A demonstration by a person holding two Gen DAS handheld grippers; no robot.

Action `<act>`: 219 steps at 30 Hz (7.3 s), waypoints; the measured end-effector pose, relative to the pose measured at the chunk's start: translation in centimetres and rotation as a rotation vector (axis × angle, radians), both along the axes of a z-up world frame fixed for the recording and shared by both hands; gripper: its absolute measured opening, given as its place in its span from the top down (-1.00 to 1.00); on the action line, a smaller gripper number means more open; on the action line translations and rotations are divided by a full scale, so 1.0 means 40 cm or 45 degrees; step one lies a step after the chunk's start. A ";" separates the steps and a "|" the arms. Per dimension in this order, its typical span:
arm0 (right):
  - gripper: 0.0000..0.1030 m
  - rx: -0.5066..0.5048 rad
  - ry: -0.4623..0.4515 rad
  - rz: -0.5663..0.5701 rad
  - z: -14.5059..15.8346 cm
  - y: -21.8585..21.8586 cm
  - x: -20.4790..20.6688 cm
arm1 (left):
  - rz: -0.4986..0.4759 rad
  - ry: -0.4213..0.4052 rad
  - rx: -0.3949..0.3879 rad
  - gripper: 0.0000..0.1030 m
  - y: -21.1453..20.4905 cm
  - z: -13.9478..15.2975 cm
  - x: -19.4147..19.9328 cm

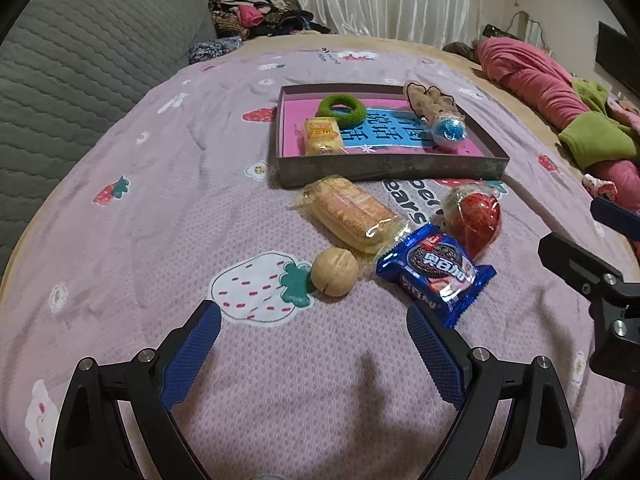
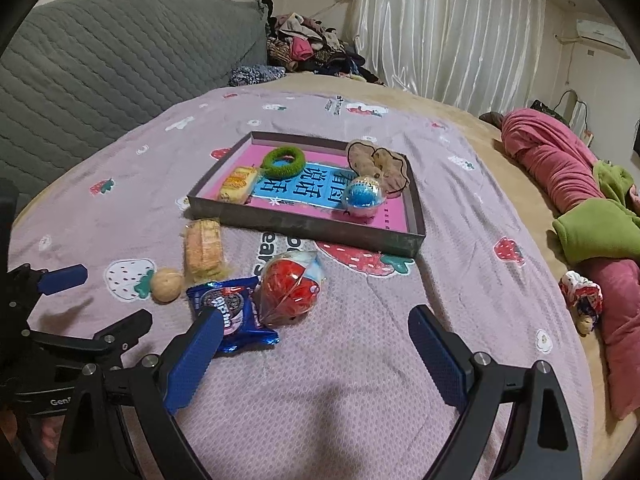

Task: Organize objects
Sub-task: 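Approach the round bun with the left tool while the right tool approaches the red egg, then close the left tool on the round bun while the right tool grasps the red egg, then lift the round bun and red egg and carry both over the tray, then lower the round bun and red egg onto the book and open both tools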

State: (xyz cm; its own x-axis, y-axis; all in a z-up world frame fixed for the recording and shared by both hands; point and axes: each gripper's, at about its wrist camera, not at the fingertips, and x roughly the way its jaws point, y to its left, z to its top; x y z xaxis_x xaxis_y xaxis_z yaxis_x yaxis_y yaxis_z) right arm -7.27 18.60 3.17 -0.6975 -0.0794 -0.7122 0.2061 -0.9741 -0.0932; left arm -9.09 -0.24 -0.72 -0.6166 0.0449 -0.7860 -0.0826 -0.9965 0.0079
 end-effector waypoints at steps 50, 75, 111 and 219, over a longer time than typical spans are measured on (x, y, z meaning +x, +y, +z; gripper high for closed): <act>-0.46 -0.090 -0.143 0.030 -0.143 -0.024 -0.193 | 0.027 -0.073 0.059 -0.73 -0.016 -0.117 -0.162; -0.09 -0.147 -0.114 0.054 -0.119 -0.016 -0.165 | 0.003 -0.073 0.113 0.34 -0.024 -0.097 -0.135; -0.09 -0.163 0.082 0.089 0.161 -0.019 -0.147 | -0.030 0.093 0.059 0.34 0.008 0.207 -0.199; -0.27 -0.037 -0.101 0.142 -0.161 -0.108 -0.568 | -0.053 -0.034 0.079 -0.16 0.042 -0.071 -0.724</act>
